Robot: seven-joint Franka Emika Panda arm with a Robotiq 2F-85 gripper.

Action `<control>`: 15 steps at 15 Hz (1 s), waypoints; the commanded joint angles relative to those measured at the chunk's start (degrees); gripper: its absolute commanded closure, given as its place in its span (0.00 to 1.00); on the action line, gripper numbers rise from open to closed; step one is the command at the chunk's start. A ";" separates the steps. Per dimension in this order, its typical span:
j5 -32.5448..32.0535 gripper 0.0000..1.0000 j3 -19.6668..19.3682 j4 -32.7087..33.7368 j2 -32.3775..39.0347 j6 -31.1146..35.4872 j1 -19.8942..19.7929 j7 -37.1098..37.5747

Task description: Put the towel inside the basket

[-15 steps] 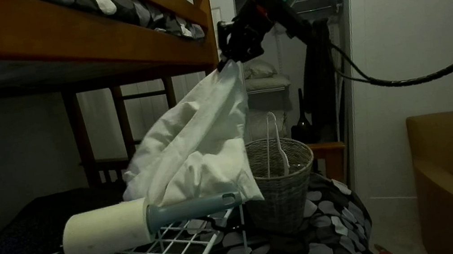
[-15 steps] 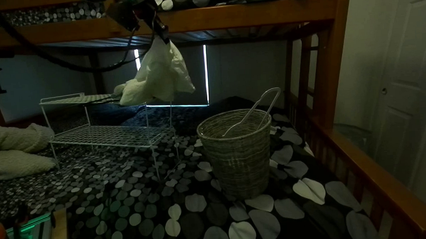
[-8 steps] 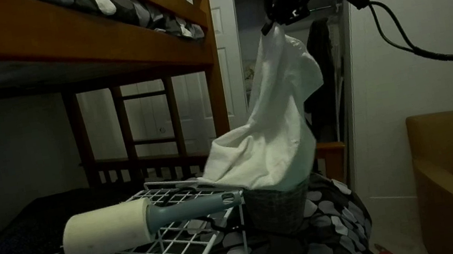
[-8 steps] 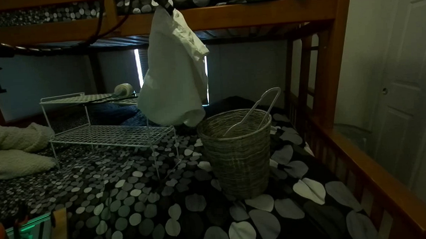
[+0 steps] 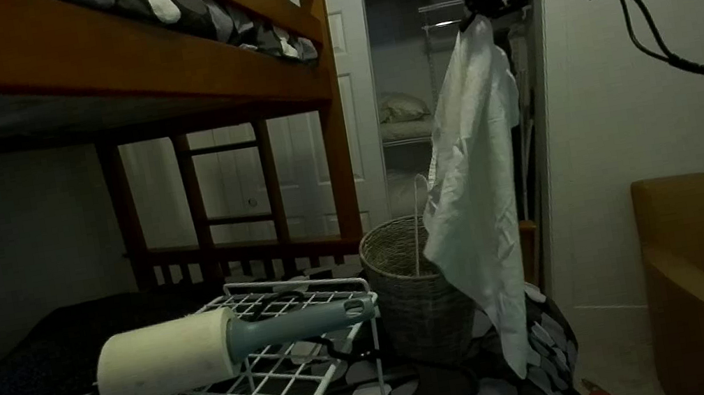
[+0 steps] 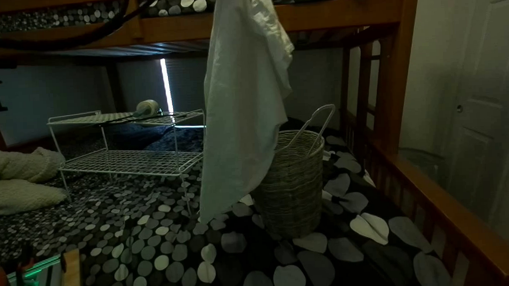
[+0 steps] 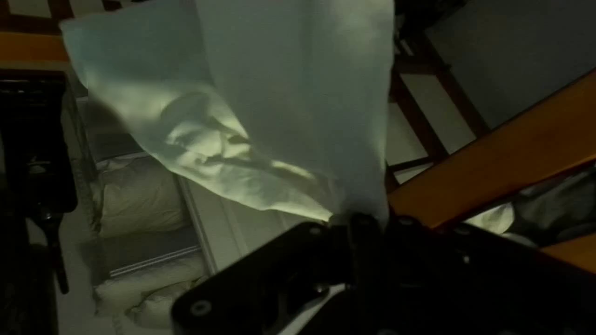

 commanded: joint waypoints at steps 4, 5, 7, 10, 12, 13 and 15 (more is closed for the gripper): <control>-0.45 0.99 -4.39 9.79 6.05 -0.99 -0.25 -1.68; -0.42 0.99 -4.66 12.15 7.34 -1.78 -0.10 -1.93; -0.39 0.99 -4.66 14.24 8.68 -2.13 0.10 -1.97; 0.35 1.00 -4.48 18.62 13.03 -1.04 2.66 -5.02; 0.03 1.00 -3.89 24.75 16.70 -3.29 5.70 -9.73; -0.69 1.00 -3.23 27.21 18.11 -3.68 6.43 -11.26; -0.85 1.00 -3.29 32.93 21.88 -3.52 8.02 -16.06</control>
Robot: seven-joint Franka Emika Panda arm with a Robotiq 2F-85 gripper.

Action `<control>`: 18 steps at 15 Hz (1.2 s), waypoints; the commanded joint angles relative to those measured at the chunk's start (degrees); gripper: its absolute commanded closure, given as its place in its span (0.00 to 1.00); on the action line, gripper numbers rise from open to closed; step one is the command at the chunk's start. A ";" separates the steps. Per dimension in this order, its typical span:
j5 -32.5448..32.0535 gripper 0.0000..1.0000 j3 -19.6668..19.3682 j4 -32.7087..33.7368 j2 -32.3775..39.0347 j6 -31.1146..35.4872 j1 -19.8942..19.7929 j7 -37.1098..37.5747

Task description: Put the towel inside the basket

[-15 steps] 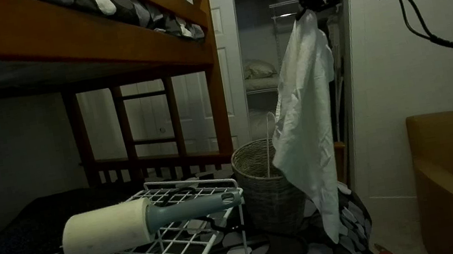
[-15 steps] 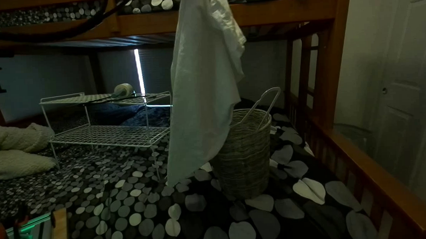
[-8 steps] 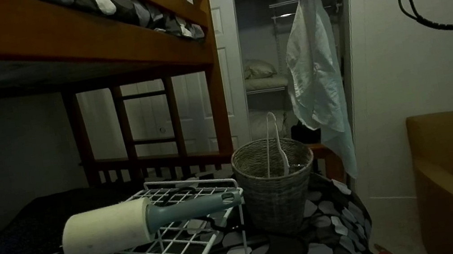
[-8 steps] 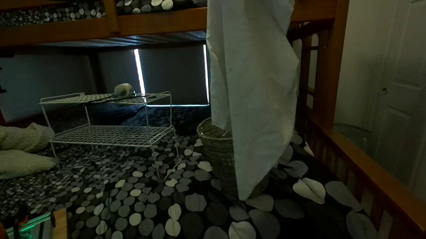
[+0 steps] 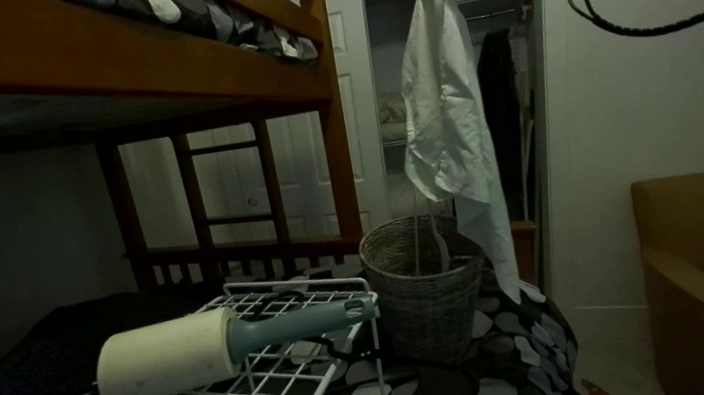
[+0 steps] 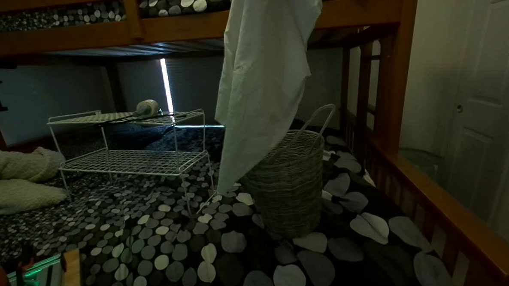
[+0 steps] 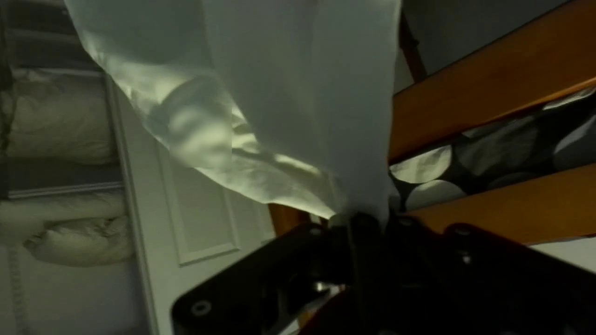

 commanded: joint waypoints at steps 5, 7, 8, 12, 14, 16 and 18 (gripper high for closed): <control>2.68 1.00 -1.50 18.35 14.42 -1.08 2.34 -14.20; 7.53 1.00 -1.18 18.12 16.71 -1.74 2.62 -16.24; 11.25 1.00 -0.66 16.99 17.63 -2.01 2.90 -17.73; 22.75 1.00 0.67 16.57 21.29 -8.07 4.12 -22.39; 26.62 1.00 1.38 16.74 22.55 -13.67 4.24 -23.13; 26.48 1.00 2.93 15.15 22.64 -19.70 1.89 -20.88; 26.68 1.00 2.91 13.03 22.36 -24.42 0.95 -19.99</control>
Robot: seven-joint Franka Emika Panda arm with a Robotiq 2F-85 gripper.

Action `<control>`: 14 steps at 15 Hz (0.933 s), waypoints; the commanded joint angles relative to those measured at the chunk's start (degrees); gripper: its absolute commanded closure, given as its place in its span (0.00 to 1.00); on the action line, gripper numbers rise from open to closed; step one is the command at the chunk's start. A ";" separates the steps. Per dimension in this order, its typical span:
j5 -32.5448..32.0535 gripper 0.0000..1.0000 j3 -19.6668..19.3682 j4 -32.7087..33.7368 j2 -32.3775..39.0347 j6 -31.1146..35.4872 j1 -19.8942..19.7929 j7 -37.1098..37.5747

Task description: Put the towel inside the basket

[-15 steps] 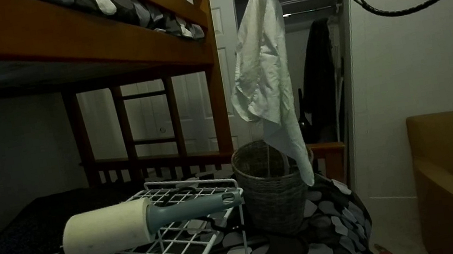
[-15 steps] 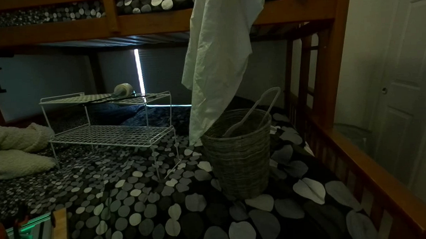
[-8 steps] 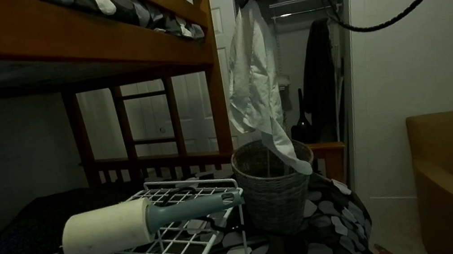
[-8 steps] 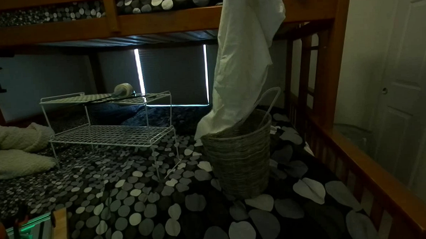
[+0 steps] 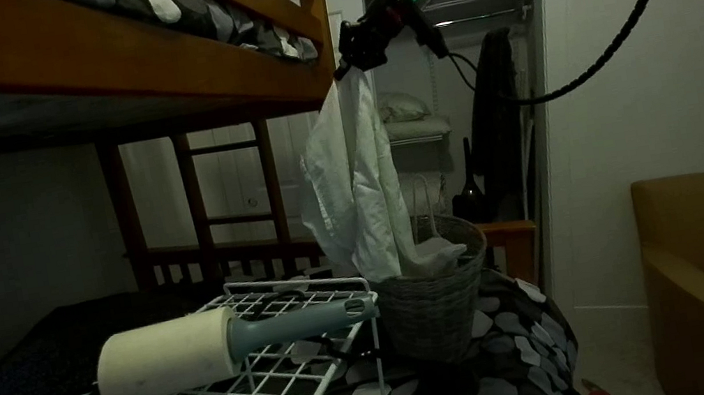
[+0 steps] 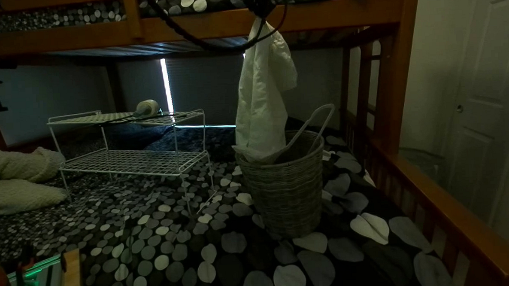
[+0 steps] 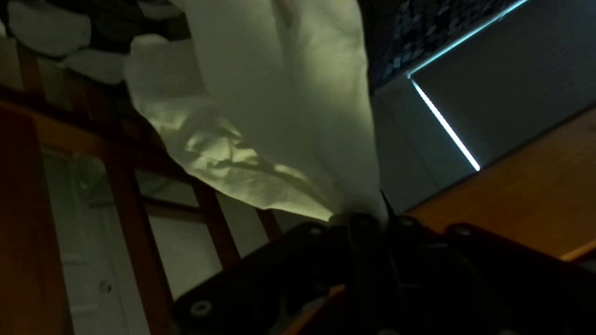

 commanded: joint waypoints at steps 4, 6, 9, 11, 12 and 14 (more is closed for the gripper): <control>-3.12 1.00 0.08 -8.74 -0.62 -9.01 -3.94 4.27; -6.66 1.00 -0.05 -11.55 0.51 -4.99 -4.53 4.75; -16.02 1.00 -0.81 -14.27 1.25 0.75 -5.51 9.32; -20.48 1.00 -1.08 -14.22 2.75 0.32 -5.96 12.46; -18.04 0.76 -0.69 -13.42 3.31 -3.42 -6.36 11.77; -14.68 0.66 0.00 -11.87 4.25 -8.19 -6.74 10.13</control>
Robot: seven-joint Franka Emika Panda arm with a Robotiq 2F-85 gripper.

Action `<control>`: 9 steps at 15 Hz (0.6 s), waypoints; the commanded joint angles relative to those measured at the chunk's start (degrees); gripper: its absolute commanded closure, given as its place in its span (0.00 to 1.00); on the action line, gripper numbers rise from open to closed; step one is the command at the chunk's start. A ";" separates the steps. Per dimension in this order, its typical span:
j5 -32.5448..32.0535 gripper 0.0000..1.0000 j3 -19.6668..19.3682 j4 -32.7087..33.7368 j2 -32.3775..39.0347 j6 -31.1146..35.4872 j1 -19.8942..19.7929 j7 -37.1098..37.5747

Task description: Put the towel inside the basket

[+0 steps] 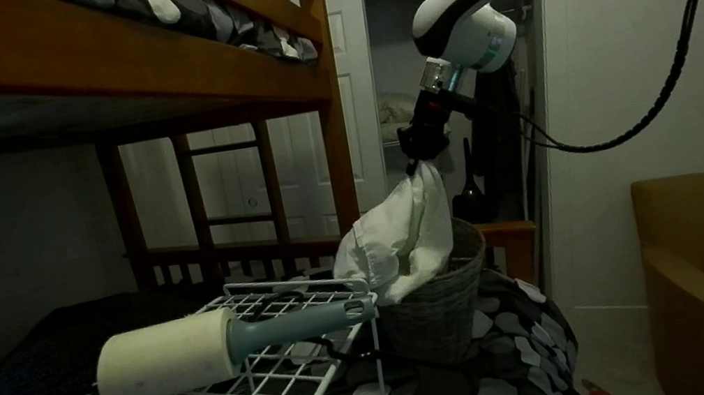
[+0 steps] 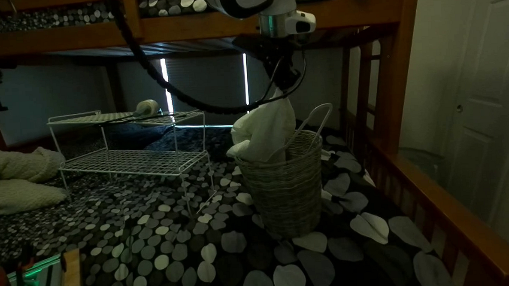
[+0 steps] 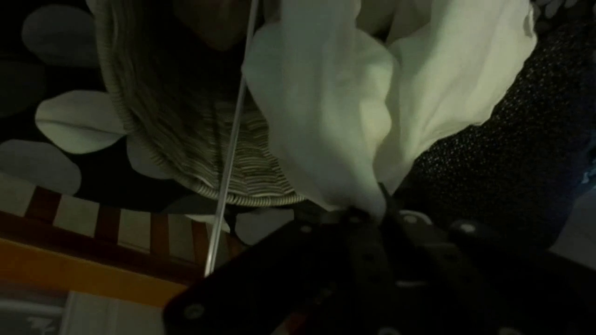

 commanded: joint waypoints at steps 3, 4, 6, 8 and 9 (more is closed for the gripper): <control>-1.00 0.43 1.00 4.55 1.17 -10.90 -0.54 2.58; -1.32 0.34 1.09 5.85 1.11 -12.09 -0.51 2.97; 2.40 0.21 1.99 10.09 0.97 -17.92 -0.75 -1.15; 1.34 0.30 1.86 8.69 0.84 -15.93 -0.46 -0.54; 1.73 0.22 2.16 10.65 0.85 -18.30 -0.40 -1.14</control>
